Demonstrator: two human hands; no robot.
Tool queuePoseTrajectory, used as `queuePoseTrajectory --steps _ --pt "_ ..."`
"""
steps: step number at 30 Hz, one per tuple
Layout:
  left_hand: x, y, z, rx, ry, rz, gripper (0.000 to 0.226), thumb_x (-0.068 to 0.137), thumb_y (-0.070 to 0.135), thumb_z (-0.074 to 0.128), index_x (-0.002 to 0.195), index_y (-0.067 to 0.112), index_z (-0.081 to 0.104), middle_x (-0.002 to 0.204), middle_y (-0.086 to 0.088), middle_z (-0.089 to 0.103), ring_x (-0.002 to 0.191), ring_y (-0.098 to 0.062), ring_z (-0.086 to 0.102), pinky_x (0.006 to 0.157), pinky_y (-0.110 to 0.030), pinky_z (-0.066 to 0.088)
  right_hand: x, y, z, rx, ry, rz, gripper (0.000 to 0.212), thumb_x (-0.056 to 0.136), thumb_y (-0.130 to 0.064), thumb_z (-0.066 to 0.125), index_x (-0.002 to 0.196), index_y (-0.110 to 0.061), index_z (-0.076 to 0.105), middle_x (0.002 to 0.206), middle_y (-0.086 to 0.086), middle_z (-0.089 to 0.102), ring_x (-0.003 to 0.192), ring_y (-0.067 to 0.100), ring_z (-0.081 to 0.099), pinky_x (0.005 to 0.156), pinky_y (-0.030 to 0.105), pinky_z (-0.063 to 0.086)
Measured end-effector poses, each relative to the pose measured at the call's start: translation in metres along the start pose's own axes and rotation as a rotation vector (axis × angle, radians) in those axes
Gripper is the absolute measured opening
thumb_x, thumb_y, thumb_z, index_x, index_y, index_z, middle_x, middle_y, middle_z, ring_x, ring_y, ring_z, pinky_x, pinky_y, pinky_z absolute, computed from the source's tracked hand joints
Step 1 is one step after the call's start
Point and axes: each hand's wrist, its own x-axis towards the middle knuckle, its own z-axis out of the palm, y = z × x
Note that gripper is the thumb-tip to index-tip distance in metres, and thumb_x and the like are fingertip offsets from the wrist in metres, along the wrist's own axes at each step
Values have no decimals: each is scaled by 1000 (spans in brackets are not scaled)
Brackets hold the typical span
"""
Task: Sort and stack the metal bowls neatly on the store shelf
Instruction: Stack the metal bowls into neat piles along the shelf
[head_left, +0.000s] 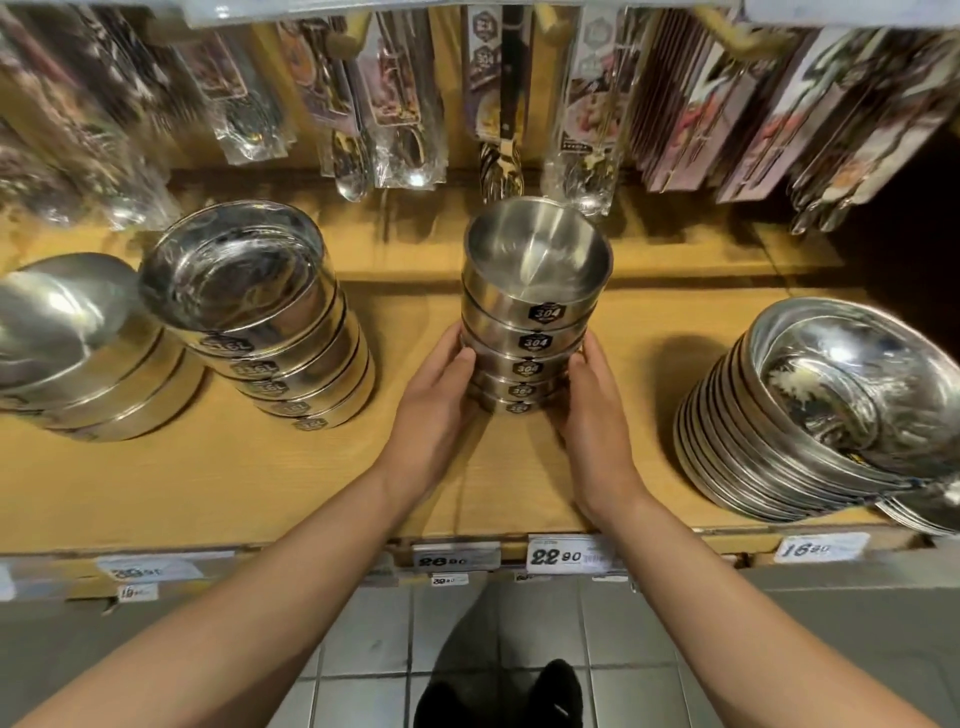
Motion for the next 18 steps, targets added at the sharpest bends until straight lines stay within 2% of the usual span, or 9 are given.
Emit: queuePoseTrajectory --steps 3,9,11,15,16,18 --pt "-3 -1 -3 -33 7 -28 39 108 13 42 144 20 54 109 1 71 94 -10 68 81 -24 56 -3 3 2 9 -3 -2 48 100 -41 43 148 -43 48 147 -16 58 139 9 50 120 51 36" --pt "-7 -2 -4 -45 4 -41 39 108 12 41 145 18 52 103 5 71 89 -7 66 80 -23 53 -6 3 4 37 -25 -5 41 103 -36 41 141 -47 54 141 -17 62 133 7 55 117 51 39" --pt "-9 1 -3 -44 10 -42 39 108 13 41 144 19 53 108 3 70 94 -9 65 86 -26 53 -6 3 3 32 -30 0 43 102 -38 42 143 -47 52 141 -18 62 133 5 55 117 49 40" --pt "-16 -2 -4 -6 105 -88 42 108 18 45 149 25 48 143 1 61 129 -16 58 110 -36 46 -15 1 -6 28 53 105 60 91 -51 50 150 -44 44 152 -17 51 139 6 48 121 44 36" --pt "-23 -6 -5 17 154 -107 41 107 21 48 147 25 49 142 2 61 129 -16 57 109 -36 46 -25 1 -11 11 74 127 60 90 -54 52 149 -45 45 153 -18 49 138 4 48 120 42 37" --pt "-44 -16 -3 71 216 -141 26 105 25 52 129 27 61 127 1 67 119 -17 61 97 -32 52 -51 3 -23 17 77 151 38 99 -46 53 136 -49 54 150 -15 53 130 0 56 113 37 45"
